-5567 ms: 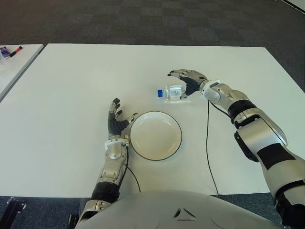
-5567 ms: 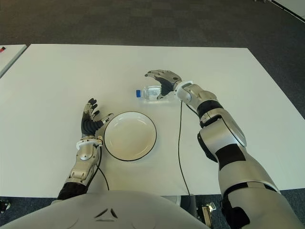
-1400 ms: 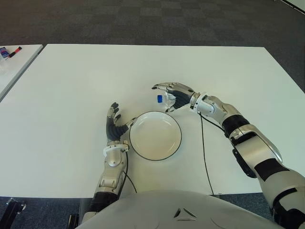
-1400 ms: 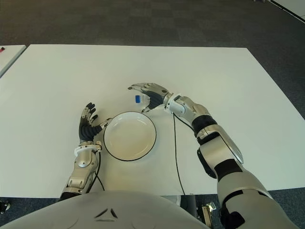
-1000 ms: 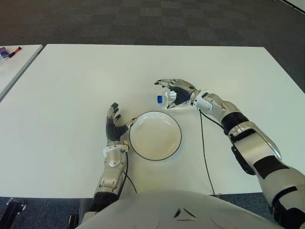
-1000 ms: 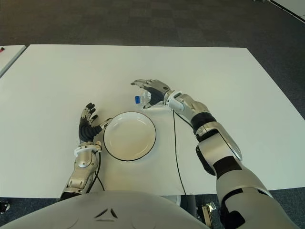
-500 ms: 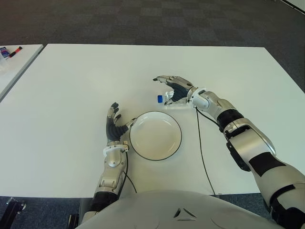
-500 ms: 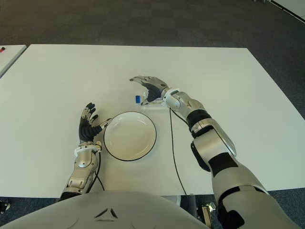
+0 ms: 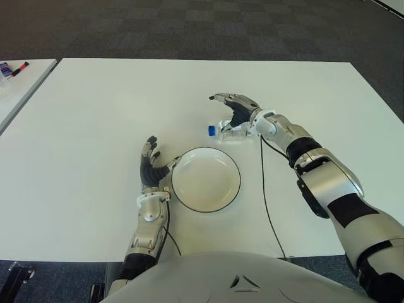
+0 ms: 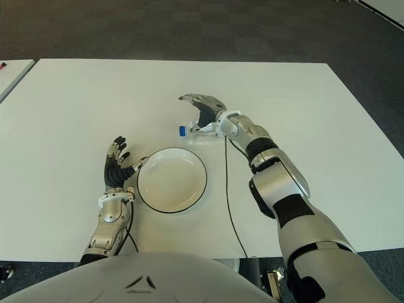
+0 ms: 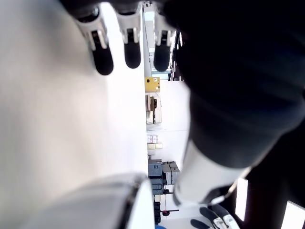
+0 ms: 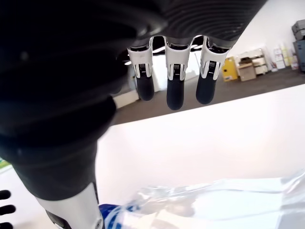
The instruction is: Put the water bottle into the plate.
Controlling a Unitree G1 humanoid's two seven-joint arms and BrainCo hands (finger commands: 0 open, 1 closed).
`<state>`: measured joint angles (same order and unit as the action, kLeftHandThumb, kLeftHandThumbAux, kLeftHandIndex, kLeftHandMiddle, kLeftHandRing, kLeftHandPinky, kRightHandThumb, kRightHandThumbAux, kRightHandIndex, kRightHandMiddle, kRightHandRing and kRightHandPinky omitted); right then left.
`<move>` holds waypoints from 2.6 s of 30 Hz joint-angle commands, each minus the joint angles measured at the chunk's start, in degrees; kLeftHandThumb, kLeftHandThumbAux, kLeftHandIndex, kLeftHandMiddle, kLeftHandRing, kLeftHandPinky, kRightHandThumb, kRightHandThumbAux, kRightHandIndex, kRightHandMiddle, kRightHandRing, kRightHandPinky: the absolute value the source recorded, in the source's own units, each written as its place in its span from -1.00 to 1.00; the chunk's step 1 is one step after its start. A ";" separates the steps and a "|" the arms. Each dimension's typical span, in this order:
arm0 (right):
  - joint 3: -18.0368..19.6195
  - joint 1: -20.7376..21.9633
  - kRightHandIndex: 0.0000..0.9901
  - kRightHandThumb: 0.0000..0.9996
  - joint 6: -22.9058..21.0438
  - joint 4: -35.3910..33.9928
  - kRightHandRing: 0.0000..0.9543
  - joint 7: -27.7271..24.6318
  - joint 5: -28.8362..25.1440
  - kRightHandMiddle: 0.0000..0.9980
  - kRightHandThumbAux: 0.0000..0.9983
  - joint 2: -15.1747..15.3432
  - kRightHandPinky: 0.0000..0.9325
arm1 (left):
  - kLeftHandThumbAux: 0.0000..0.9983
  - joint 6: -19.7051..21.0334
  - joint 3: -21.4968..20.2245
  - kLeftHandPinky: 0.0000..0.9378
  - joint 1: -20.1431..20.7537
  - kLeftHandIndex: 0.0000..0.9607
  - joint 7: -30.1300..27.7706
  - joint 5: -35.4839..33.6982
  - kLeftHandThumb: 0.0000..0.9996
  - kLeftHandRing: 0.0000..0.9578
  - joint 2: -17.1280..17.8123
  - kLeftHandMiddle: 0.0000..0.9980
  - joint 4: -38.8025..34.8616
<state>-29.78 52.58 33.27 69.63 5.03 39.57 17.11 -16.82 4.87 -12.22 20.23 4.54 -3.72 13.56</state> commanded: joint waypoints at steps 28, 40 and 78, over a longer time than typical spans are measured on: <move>-1.08 0.82 -1.00 -1.00 -5.21 2.96 -0.80 -3.01 0.46 -0.86 0.76 -1.40 -0.67 | 0.94 0.70 -0.79 -0.67 -0.34 -0.72 -0.11 1.46 -1.00 -0.74 -1.38 -0.73 2.25; -1.02 0.60 -1.00 -1.00 -4.91 2.62 -0.81 -4.23 0.31 -0.87 0.75 -0.86 -0.68 | 0.95 1.02 -1.24 -0.67 -0.33 -0.71 -0.24 0.85 -1.00 -0.74 -1.77 -0.73 2.14; 0.06 -1.32 -1.00 -1.00 -5.87 -2.54 -0.84 -8.90 -1.98 -0.90 0.75 0.73 -0.69 | 0.91 -0.26 -1.80 -0.67 1.08 -0.70 -0.58 1.45 -1.00 -0.74 -1.44 -0.73 4.94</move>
<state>-30.02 52.07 28.20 67.42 -3.08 38.06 17.58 -18.92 3.29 -10.61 20.22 6.28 -3.51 16.54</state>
